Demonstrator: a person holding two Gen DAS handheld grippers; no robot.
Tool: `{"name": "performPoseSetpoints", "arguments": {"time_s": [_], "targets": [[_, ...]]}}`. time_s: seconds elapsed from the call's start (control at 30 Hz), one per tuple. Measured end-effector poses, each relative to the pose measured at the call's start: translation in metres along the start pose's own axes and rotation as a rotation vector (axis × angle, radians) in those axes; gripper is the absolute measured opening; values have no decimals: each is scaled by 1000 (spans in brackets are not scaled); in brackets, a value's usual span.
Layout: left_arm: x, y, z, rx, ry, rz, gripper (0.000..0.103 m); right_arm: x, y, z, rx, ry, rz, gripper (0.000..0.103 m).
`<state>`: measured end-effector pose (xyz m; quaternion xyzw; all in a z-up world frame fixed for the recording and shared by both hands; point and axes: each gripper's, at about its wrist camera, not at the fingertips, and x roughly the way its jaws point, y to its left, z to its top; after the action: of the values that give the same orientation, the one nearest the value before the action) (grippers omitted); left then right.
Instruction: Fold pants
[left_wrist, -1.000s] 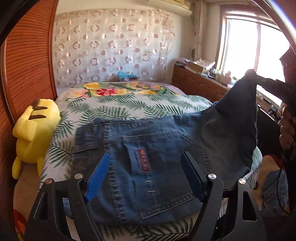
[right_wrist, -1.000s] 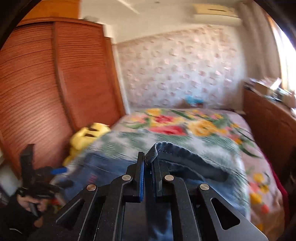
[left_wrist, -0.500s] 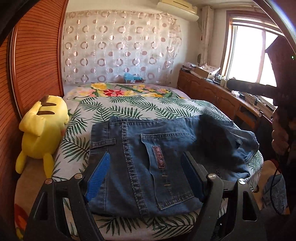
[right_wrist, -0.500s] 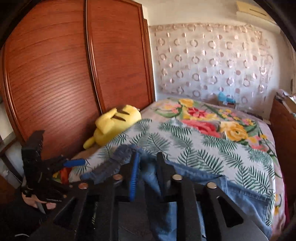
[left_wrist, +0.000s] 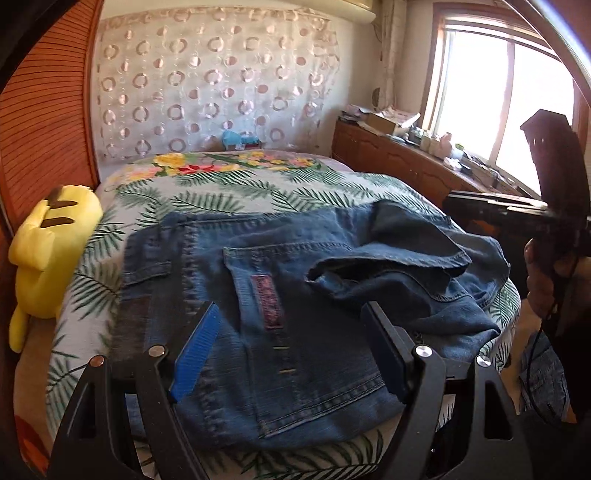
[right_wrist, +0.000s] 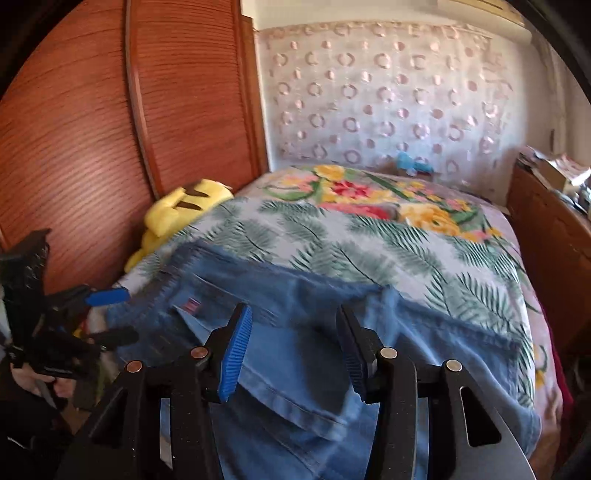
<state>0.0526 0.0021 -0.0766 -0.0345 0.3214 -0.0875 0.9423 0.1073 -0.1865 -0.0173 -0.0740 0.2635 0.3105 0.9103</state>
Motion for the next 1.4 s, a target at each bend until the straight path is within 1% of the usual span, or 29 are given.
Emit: {"name": "performPoseSetpoints", "arguments": {"time_s": [0.1,0.23,0.37,0.47,0.5,0.53,0.67,0.73,0.77,0.8,0.83,0.87,0.9,0.93,0.97,1.03,1.2,1.27,1.33,1.4], "targets": [[10,-5,5,7,11,-25,79,3,-2,-4,31,24,-7,50],[16,-10,15,26,-13,-56,79,6,0,-2,51,50,-18,50],[27,-15,22,59,15,-62,79,5,3,4,72,59,-12,50],[38,-14,22,62,54,-75,79,7,6,5,84,66,-5,50],[41,-13,21,57,67,-81,78,8,8,6,84,72,-6,50],[45,-12,20,52,79,-88,71,11,8,5,84,79,-8,50],[55,-11,15,46,112,-100,54,20,11,6,98,117,-10,50],[56,-14,13,58,120,-104,43,18,6,2,113,140,10,50],[55,-17,11,68,118,-108,40,19,7,3,123,148,29,50],[54,-18,12,74,114,-112,33,18,6,2,127,149,38,50],[51,-22,11,86,104,-118,29,17,6,4,126,150,46,50],[47,-24,11,97,91,-119,26,16,7,6,122,148,54,46],[43,-26,12,110,74,-118,23,15,7,9,117,141,64,37],[39,-27,12,116,63,-116,21,14,7,11,108,139,74,23],[32,-28,13,117,50,-116,19,12,8,14,99,135,81,17],[20,-28,16,110,24,-116,16,5,11,21,82,115,92,11],[-25,-27,26,94,-68,-107,13,-19,22,45,34,32,116,8],[-44,-28,27,99,-101,-83,10,-30,30,62,10,-5,131,8],[-56,-25,25,95,-122,-66,8,-37,39,77,-15,-37,147,7],[-72,-20,21,75,-138,-56,7,-46,50,84,-41,-64,167,7]]}}
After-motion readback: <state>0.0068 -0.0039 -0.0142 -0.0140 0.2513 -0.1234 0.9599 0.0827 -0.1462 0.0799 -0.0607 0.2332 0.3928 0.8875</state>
